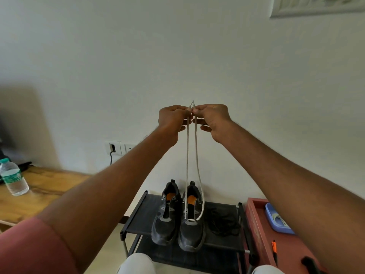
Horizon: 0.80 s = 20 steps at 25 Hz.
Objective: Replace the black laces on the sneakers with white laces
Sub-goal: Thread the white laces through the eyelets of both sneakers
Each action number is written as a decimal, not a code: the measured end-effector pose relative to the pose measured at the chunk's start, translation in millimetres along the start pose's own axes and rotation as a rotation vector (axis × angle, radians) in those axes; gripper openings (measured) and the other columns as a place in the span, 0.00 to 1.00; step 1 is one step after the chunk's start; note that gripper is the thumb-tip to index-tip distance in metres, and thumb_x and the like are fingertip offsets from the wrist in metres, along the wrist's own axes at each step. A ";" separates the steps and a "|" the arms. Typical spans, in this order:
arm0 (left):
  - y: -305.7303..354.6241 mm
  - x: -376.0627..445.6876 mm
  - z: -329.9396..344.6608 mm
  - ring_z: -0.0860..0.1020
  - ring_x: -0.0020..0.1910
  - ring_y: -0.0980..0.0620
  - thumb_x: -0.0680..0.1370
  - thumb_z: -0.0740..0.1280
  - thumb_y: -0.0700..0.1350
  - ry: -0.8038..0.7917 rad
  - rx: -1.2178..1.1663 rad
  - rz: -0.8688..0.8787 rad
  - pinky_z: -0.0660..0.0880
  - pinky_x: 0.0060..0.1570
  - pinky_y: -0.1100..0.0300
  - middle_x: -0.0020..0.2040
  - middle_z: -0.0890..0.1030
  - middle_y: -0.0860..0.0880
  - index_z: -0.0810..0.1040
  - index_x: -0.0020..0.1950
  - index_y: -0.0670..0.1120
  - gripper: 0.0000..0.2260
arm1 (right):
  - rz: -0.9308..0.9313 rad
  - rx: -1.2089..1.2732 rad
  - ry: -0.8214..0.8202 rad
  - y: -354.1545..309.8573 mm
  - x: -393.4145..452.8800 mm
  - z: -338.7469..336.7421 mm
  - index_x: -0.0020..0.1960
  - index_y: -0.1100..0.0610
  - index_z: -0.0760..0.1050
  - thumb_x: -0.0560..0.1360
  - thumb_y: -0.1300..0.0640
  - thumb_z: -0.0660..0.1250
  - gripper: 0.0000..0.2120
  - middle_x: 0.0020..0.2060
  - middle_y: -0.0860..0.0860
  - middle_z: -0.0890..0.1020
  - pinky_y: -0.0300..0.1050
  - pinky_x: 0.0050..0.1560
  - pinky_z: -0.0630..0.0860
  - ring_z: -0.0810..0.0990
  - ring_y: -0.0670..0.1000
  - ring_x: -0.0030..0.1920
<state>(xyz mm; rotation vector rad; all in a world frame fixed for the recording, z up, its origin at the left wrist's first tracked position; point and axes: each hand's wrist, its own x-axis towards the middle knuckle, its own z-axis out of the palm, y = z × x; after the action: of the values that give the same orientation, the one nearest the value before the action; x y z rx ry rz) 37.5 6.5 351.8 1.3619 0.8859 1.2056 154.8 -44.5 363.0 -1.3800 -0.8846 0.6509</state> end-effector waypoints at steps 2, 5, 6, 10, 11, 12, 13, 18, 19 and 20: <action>-0.8 1.9 -1.5 0.85 0.48 0.46 0.80 0.73 0.41 0.000 -0.031 -0.034 0.79 0.43 0.58 0.48 0.87 0.44 0.85 0.51 0.44 0.02 | 0.015 0.040 -0.009 0.3 -1.7 2.2 0.48 0.53 0.85 0.79 0.61 0.74 0.04 0.45 0.50 0.88 0.47 0.48 0.80 0.88 0.52 0.47; -0.4 4.9 -1.5 0.84 0.47 0.47 0.80 0.73 0.41 -0.008 -0.087 -0.089 0.79 0.47 0.56 0.47 0.86 0.45 0.85 0.53 0.44 0.03 | 0.030 0.106 -0.024 -6.4 -4.5 4.0 0.48 0.51 0.85 0.79 0.60 0.74 0.05 0.43 0.48 0.88 0.50 0.53 0.78 0.87 0.50 0.45; 0.5 5.6 -1.3 0.84 0.47 0.48 0.80 0.73 0.41 -0.007 -0.088 -0.092 0.79 0.47 0.56 0.47 0.87 0.46 0.85 0.54 0.44 0.04 | 0.036 0.122 -0.027 -8.9 -4.9 4.9 0.47 0.51 0.85 0.79 0.61 0.74 0.05 0.43 0.48 0.88 0.50 0.54 0.78 0.86 0.50 0.45; 3.8 7.9 0.5 0.85 0.47 0.48 0.81 0.72 0.41 0.005 -0.119 -0.113 0.79 0.47 0.56 0.49 0.87 0.45 0.85 0.56 0.44 0.05 | 0.066 0.144 -0.032 -12.7 -7.7 6.4 0.50 0.53 0.86 0.78 0.62 0.74 0.05 0.45 0.49 0.87 0.49 0.53 0.78 0.86 0.50 0.44; 4.0 7.5 0.8 0.85 0.47 0.48 0.81 0.72 0.41 0.009 -0.130 -0.127 0.79 0.48 0.56 0.50 0.87 0.45 0.85 0.56 0.45 0.05 | 0.078 0.151 -0.032 -12.1 -8.8 6.6 0.51 0.54 0.86 0.78 0.62 0.74 0.05 0.45 0.49 0.87 0.49 0.53 0.79 0.86 0.49 0.44; 4.0 6.8 0.9 0.85 0.48 0.48 0.81 0.72 0.41 0.013 -0.140 -0.140 0.80 0.49 0.56 0.51 0.87 0.45 0.85 0.56 0.45 0.06 | 0.087 0.159 -0.032 -11.1 -9.5 7.2 0.52 0.54 0.86 0.78 0.62 0.74 0.06 0.45 0.49 0.87 0.49 0.53 0.79 0.86 0.49 0.43; 3.3 6.3 0.7 0.85 0.48 0.49 0.81 0.72 0.41 0.016 -0.146 -0.149 0.80 0.51 0.55 0.52 0.87 0.45 0.85 0.56 0.45 0.06 | 0.092 0.163 -0.030 -10.3 -10.6 7.8 0.52 0.54 0.87 0.78 0.62 0.74 0.05 0.44 0.49 0.87 0.49 0.53 0.79 0.85 0.49 0.43; 4.4 3.2 -0.4 0.86 0.51 0.49 0.82 0.71 0.41 0.014 -0.138 -0.146 0.79 0.52 0.54 0.51 0.87 0.45 0.85 0.55 0.46 0.05 | 0.073 0.136 -0.016 -9.3 -11.6 9.8 0.52 0.55 0.86 0.79 0.62 0.74 0.05 0.44 0.50 0.87 0.49 0.53 0.78 0.86 0.48 0.42; 4.1 2.8 -2.2 0.86 0.50 0.49 0.82 0.70 0.41 0.010 -0.124 -0.138 0.78 0.53 0.54 0.50 0.87 0.45 0.85 0.55 0.45 0.05 | 0.057 0.119 -0.006 -8.4 -10.6 8.9 0.53 0.55 0.86 0.79 0.61 0.74 0.04 0.44 0.50 0.88 0.49 0.52 0.77 0.86 0.48 0.42; 2.0 2.0 -4.7 0.86 0.48 0.49 0.83 0.68 0.41 0.010 -0.104 -0.129 0.79 0.54 0.53 0.48 0.86 0.45 0.84 0.55 0.44 0.06 | 0.042 0.098 0.006 -4.8 -9.0 7.3 0.53 0.56 0.86 0.79 0.60 0.73 0.04 0.44 0.50 0.88 0.49 0.50 0.78 0.86 0.48 0.41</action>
<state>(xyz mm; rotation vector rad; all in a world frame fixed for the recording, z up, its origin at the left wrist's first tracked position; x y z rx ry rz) 33.1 9.2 353.7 1.1982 0.8917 1.1445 143.3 -48.5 366.2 -1.3142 -0.8106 0.7131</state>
